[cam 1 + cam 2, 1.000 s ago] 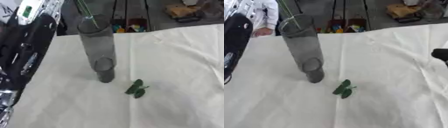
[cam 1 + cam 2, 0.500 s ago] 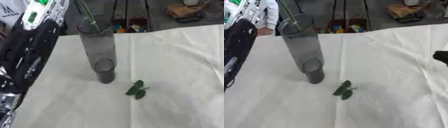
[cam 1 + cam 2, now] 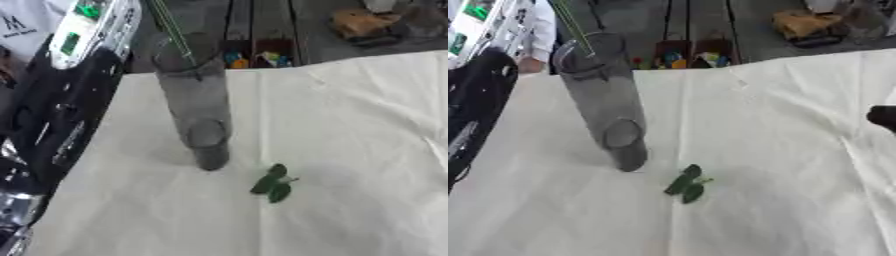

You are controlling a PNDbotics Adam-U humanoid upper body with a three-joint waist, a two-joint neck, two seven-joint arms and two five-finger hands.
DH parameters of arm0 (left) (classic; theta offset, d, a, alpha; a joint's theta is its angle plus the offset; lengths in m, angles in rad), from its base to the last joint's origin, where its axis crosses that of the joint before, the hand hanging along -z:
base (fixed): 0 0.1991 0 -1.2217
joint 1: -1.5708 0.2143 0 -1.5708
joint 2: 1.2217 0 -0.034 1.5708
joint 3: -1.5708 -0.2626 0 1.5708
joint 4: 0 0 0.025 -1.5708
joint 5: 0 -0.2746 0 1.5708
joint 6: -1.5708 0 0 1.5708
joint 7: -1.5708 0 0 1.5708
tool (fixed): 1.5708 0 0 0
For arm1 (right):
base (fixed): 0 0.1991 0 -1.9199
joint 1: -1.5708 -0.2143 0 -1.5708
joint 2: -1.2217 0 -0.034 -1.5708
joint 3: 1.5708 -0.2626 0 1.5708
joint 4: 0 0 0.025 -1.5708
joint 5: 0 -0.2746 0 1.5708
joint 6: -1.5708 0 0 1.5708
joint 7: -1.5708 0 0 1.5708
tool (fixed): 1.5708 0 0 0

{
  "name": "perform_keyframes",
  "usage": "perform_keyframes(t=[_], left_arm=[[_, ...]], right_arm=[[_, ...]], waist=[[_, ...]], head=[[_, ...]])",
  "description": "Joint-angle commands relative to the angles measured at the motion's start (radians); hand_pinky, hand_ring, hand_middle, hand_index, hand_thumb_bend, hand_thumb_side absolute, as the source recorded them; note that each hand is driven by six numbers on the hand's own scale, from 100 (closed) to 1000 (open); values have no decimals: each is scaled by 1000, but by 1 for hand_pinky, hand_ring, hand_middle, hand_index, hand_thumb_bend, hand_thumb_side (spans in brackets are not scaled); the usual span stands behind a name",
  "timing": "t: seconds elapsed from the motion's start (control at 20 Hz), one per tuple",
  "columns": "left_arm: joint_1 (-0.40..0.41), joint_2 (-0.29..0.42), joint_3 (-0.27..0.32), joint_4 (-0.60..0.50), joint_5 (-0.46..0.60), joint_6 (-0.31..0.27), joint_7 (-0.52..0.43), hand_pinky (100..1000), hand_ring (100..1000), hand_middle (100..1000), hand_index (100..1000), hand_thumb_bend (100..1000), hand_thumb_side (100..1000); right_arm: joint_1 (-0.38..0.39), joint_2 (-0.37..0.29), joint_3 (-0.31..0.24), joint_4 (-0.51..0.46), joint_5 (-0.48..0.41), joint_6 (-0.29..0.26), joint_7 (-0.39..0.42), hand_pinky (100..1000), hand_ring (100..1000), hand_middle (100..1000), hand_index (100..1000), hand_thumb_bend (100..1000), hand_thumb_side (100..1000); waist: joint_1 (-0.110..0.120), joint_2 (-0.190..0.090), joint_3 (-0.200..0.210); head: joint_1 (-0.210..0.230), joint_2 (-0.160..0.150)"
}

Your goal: Arrange flowers into the vase.

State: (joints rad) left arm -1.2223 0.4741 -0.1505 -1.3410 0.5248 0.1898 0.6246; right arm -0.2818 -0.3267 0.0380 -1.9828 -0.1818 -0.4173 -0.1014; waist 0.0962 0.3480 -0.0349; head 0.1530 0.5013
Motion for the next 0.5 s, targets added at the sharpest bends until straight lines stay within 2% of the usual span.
perform_keyframes(t=[0.05, 0.5], left_arm=[[-14, 12, 2, -4, -12, -3, -9, 100, 100, 100, 100, 100, 842], [-2, 11, -9, -14, -32, -1, -20, 100, 100, 100, 100, 100, 846]], right_arm=[[-14, -5, -1, -17, 4, -1, 3, 758, 718, 607, 755, 100, 1000], [-16, -2, -2, -17, 7, 2, 3, 759, 719, 607, 756, 100, 1000]], waist=[[-4, -16, -2], [-7, -10, -2]], head=[[4, -13], [2, -14]])
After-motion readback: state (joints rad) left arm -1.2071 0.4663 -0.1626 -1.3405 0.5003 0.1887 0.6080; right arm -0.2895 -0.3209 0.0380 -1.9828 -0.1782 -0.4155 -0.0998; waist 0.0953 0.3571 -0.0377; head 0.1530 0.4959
